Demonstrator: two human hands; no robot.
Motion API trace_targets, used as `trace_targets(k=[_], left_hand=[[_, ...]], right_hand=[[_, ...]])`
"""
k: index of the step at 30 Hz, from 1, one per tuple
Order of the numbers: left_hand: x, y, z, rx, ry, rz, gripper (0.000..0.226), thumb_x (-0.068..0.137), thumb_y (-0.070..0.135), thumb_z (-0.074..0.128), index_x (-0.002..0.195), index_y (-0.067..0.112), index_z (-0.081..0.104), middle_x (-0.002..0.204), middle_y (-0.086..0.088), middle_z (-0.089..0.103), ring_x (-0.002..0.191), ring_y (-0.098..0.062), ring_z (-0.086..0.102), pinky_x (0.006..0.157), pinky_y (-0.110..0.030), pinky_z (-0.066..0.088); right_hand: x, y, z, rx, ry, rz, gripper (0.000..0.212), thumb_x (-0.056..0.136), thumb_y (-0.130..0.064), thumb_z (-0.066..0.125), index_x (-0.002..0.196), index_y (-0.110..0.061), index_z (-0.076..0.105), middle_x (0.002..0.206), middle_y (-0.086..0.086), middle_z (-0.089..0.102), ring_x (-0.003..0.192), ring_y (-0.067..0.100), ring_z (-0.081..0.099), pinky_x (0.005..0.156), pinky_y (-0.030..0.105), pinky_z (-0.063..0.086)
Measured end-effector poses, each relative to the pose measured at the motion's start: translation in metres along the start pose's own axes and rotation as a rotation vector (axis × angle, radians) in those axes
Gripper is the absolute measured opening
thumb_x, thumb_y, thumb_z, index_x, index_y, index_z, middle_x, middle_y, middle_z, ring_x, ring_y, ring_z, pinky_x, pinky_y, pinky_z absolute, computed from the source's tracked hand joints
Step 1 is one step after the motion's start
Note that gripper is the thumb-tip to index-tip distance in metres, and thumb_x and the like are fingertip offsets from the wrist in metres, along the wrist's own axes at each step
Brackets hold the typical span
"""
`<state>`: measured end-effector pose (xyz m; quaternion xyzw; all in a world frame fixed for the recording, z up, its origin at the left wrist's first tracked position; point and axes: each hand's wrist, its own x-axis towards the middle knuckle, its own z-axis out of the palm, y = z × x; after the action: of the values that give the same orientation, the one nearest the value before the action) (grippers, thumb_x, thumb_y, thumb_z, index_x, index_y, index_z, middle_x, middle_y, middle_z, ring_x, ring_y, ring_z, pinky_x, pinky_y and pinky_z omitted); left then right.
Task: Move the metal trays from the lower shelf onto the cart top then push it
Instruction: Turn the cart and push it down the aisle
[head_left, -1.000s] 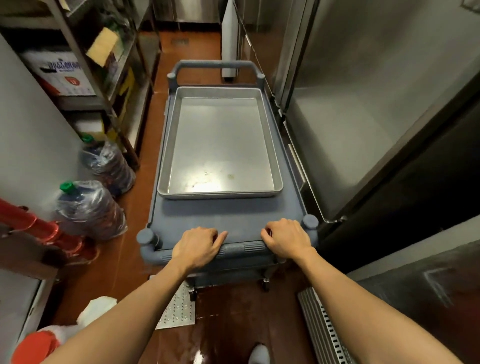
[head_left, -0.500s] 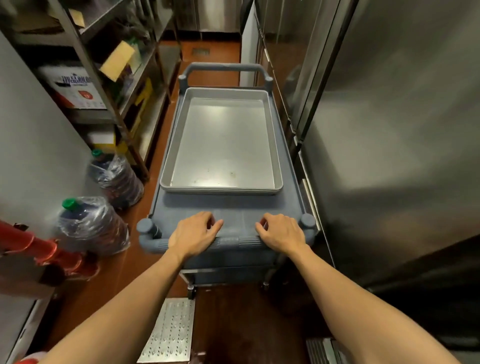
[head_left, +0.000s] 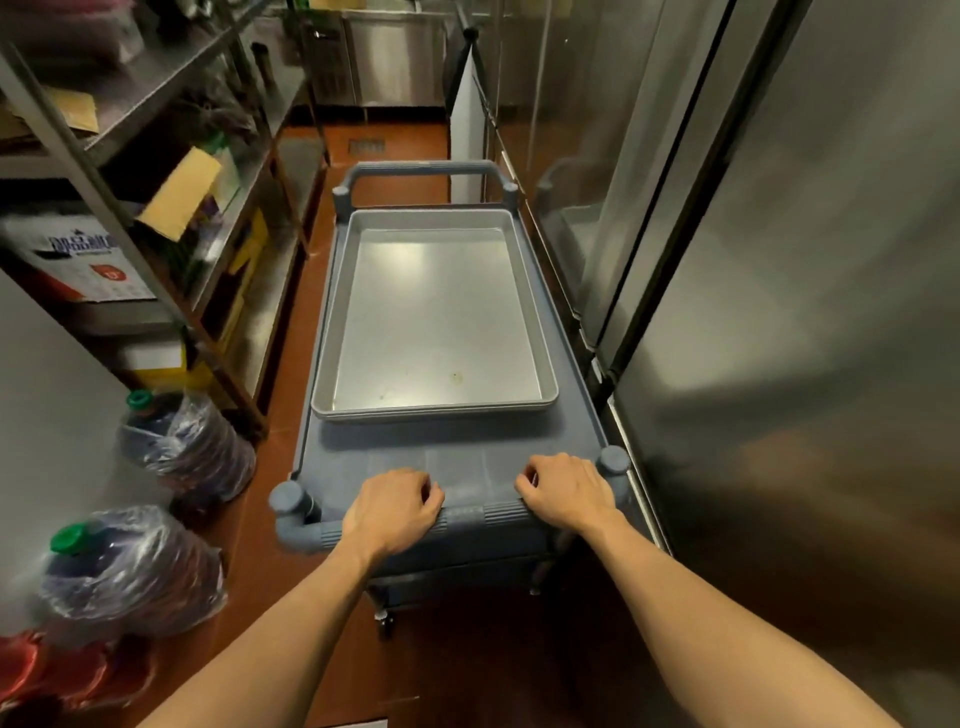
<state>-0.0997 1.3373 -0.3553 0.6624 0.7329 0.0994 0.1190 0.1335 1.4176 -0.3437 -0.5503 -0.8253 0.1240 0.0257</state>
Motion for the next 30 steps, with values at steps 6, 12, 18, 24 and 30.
trace_targets(k=[6,12,18,24,30], left_hand=[[0.078,-0.029,-0.014,0.032,-0.017,-0.016,0.044,0.088,0.045,0.038,0.056,0.017,0.049,0.059,-0.001,0.057,0.051,-0.018,0.051,0.054,-0.03,0.037],[0.156,-0.048,-0.025,0.032,-0.025,-0.026,0.044,0.085,0.045,0.039,0.051,0.017,0.044,0.049,-0.001,0.049,0.044,-0.011,0.046,0.045,-0.028,0.029],[0.228,-0.054,-0.029,0.037,-0.033,-0.011,0.048,0.086,0.047,0.036,0.051,0.016,0.046,0.051,-0.003,0.053,0.046,-0.013,0.049,0.044,-0.027,0.03],[0.282,-0.057,-0.033,0.048,-0.032,0.011,0.046,0.084,0.047,0.033,0.053,0.017,0.046,0.06,-0.002,0.055,0.05,-0.014,0.05,0.049,-0.03,0.033],[0.316,-0.051,-0.041,0.04,-0.073,0.032,0.043,0.089,0.04,0.038,0.063,0.014,0.059,0.071,-0.003,0.061,0.062,-0.025,0.059,0.06,-0.035,0.049]], right_hand=[[0.081,-0.006,-0.004,0.011,-0.008,0.011,0.044,0.078,-0.053,0.038,0.079,-0.021,0.068,0.077,0.004,0.072,0.072,0.032,0.066,0.064,0.038,0.05],[0.161,-0.003,-0.014,0.03,0.005,0.002,0.041,0.079,-0.049,0.039,0.073,-0.019,0.066,0.071,0.007,0.069,0.06,0.029,0.058,0.057,0.032,0.039],[0.231,0.009,-0.027,0.002,-0.033,-0.017,0.042,0.08,-0.046,0.042,0.075,-0.016,0.07,0.072,0.009,0.069,0.062,0.031,0.06,0.056,0.033,0.04],[0.288,0.019,-0.034,-0.02,-0.061,0.005,0.047,0.079,-0.047,0.04,0.072,-0.012,0.07,0.072,0.012,0.07,0.061,0.033,0.06,0.06,0.036,0.049],[0.324,0.028,-0.039,-0.036,-0.042,0.035,0.047,0.076,-0.048,0.042,0.069,-0.01,0.069,0.066,0.01,0.068,0.051,0.029,0.048,0.051,0.032,0.04]])
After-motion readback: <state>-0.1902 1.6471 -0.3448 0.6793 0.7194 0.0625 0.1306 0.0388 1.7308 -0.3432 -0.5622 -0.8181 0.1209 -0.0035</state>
